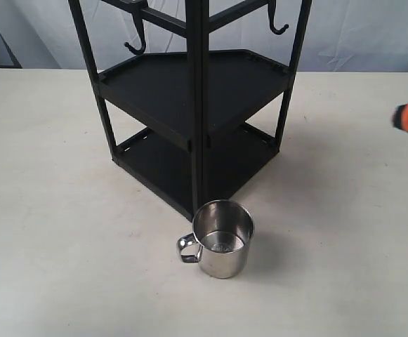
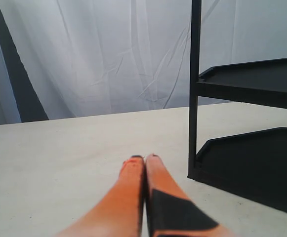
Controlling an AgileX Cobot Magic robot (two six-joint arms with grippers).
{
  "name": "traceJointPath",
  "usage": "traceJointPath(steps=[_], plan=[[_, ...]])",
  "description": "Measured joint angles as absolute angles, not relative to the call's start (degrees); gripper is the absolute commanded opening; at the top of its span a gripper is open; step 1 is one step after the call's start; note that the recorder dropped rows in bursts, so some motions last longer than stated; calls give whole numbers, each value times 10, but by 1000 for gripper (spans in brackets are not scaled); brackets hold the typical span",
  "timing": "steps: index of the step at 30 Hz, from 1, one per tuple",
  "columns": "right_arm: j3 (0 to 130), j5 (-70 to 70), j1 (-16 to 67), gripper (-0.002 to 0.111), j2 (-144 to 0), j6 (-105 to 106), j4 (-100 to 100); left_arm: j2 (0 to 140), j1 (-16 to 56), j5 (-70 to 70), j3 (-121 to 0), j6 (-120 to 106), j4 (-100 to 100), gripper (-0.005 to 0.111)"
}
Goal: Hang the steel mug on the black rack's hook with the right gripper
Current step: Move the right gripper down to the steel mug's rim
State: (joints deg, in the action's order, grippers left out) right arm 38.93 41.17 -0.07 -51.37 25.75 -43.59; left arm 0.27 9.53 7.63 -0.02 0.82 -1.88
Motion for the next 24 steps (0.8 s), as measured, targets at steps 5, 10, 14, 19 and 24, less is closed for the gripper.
traceJointPath(steps=[5, 10, 14, 19, 24], plan=[[446, 443, 87, 7, -646, 267, -413, 3, 95, 76, 0, 8, -19, 2], [483, 436, 174, 40, -750, 201, -337, 3, 95, 76, 0, 8, -19, 2], [512, 437, 229, 45, -813, 179, -324, 3, 95, 76, 0, 8, -19, 2], [535, 440, 282, 45, -874, 161, -310, 3, 95, 76, 0, 8, -19, 2], [550, 447, 301, 45, -941, 62, -211, 3, 95, 76, 0, 8, -19, 2]])
